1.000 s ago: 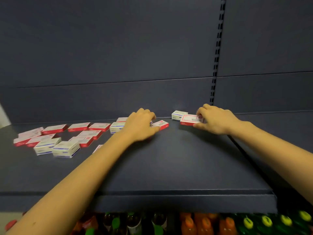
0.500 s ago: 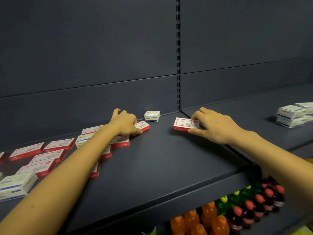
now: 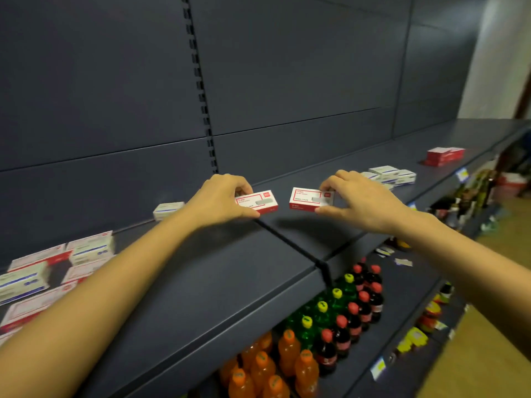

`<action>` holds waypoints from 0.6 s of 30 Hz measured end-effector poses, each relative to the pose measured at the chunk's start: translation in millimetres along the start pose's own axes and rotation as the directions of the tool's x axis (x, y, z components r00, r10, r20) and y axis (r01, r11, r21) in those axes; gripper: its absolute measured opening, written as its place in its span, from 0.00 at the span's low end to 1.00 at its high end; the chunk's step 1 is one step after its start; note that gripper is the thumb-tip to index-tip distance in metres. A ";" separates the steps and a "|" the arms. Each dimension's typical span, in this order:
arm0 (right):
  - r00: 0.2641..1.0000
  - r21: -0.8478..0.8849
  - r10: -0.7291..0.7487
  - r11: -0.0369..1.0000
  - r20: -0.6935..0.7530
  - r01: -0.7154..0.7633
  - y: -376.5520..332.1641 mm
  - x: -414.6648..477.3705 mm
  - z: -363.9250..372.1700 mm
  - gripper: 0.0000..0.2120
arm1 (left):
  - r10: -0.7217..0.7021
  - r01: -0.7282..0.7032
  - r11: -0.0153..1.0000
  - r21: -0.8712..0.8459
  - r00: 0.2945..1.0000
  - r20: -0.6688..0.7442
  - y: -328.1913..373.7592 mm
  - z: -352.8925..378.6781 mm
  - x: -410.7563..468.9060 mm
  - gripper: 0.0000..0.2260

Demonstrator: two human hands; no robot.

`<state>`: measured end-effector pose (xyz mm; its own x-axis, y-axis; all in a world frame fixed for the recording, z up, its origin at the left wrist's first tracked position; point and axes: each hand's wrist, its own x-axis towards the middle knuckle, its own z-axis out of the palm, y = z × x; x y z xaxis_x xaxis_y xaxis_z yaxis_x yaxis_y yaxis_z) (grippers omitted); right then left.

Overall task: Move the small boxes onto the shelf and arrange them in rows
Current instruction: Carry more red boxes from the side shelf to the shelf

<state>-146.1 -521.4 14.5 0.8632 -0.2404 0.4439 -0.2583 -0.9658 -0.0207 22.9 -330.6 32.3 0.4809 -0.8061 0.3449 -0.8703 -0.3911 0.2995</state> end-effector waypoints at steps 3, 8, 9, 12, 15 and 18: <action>0.999 -0.006 0.046 0.999 -0.013 -0.046 33.1 -19.6 -13.0 0.21 | 0.083 -0.084 0.995 -0.049 0.996 -0.012 39.0 13.2 19.7 0.17; 0.992 -0.062 0.128 0.990 -0.006 -0.128 100.4 -53.0 -36.1 0.24 | 0.175 -0.175 0.980 -0.097 0.985 -0.017 103.9 44.3 52.6 0.18; 0.990 -0.071 0.140 0.988 0.001 -0.139 115.1 -58.8 -40.0 0.24 | 0.186 -0.187 0.977 -0.105 0.982 -0.017 117.0 51.0 59.0 0.18; 0.987 -0.080 0.160 0.984 0.005 -0.159 160.9 -74.7 -49.3 0.23 | 0.208 -0.208 0.972 -0.105 0.978 -0.014 155.3 72.6 81.3 0.18; 0.985 -0.078 0.170 0.983 0.014 -0.168 206.2 -87.1 -54.7 0.22 | 0.197 -0.198 0.975 -0.101 0.980 -0.019 189.0 95.9 103.8 0.18; 0.986 -0.097 0.166 0.982 0.032 -0.162 250.4 -96.7 -55.9 0.22 | 0.180 -0.182 0.978 -0.098 0.983 -0.035 215.8 118.5 124.9 0.18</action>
<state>-318.5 -734.5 16.4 0.8221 -0.4000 0.4052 -0.4356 -0.9001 -0.0050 -117.4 -568.3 34.6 0.3203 -0.8472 0.4239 -0.9286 -0.1922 0.3174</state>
